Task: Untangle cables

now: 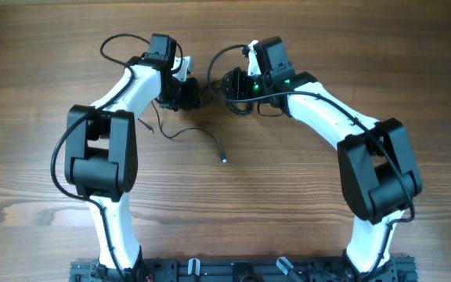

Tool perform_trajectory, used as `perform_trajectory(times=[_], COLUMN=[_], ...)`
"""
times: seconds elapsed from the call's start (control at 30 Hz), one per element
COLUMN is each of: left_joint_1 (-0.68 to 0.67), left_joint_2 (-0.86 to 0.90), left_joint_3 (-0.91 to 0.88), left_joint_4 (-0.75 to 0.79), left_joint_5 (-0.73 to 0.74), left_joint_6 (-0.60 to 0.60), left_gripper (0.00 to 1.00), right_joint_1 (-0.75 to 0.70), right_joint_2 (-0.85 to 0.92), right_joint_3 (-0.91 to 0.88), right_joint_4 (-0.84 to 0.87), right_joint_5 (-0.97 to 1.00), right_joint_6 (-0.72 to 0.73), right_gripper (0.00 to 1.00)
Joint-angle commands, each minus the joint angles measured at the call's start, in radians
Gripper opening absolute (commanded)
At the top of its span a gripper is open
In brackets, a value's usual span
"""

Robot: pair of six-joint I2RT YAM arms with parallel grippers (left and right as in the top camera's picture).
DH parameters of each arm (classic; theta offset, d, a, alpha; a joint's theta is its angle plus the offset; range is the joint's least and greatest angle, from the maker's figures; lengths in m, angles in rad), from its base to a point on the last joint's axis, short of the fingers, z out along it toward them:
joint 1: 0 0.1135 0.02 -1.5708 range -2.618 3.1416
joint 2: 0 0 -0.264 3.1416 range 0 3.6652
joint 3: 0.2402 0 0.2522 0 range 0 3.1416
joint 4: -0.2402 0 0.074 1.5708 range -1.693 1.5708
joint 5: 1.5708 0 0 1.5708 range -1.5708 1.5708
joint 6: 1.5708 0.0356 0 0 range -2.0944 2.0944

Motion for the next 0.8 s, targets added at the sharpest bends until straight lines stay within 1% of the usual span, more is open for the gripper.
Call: perform_trajectory(times=[0.0, 0.13, 0.23, 0.3, 0.37, 0.47, 0.63, 0.67, 0.7, 0.73, 0.77], left_joint_1=[-0.009, -0.011, -0.011, -0.011, -0.011, -0.011, -0.011, -0.011, -0.011, -0.011, -0.011], left_joint_2=[0.035, 0.035, 0.035, 0.035, 0.035, 0.035, 0.035, 0.035, 0.035, 0.035, 0.035], left_joint_3=[-0.007, -0.007, -0.007, -0.007, -0.007, -0.007, -0.007, -0.007, -0.007, -0.007, -0.007], left_joint_4=[-0.019, -0.018, -0.019, -0.019, -0.019, -0.019, -0.019, -0.018, -0.015, -0.014, -0.014], left_joint_5=[-0.005, -0.005, -0.005, -0.005, -0.005, -0.005, -0.006, -0.006, -0.006, -0.006, -0.006], left_joint_6=[0.0, 0.0, 0.0, 0.0, 0.0, 0.0, 0.0, 0.0, 0.0, 0.0, 0.0], left_gripper=[0.13, 0.13, 0.18, 0.19, 0.19, 0.19, 0.22, 0.17, 0.09, 0.04, 0.04], right_joint_1=[0.002, 0.016, 0.028, 0.031, 0.031, 0.03, 0.03, 0.03, 0.03, 0.03, 0.03], right_joint_2=[0.051, 0.068, 0.068, 0.069, 0.069, 0.069, 0.069, 0.069, 0.069, 0.071, 0.076], right_joint_3=[0.005, 0.005, 0.005, 0.005, 0.01, 0.061, 0.161, 0.162, 0.161, 0.161, 0.161], right_joint_4=[0.034, 0.085, 0.147, 0.187, 0.211, 0.192, 0.083, 0.08, 0.072, 0.067, 0.06], right_joint_5=[-0.017, -0.016, -0.016, -0.016, -0.016, -0.024, -0.008, -0.008, -0.002, 0.013, 0.041], right_joint_6=[0.052, 0.08, 0.072, 0.072, 0.074, 0.077, 0.077, 0.077, 0.077, 0.077, 0.076], right_gripper=[0.68, 0.68, 0.68, 0.62, 0.6, 0.59, 0.58, 0.58, 0.61, 0.64, 0.64])
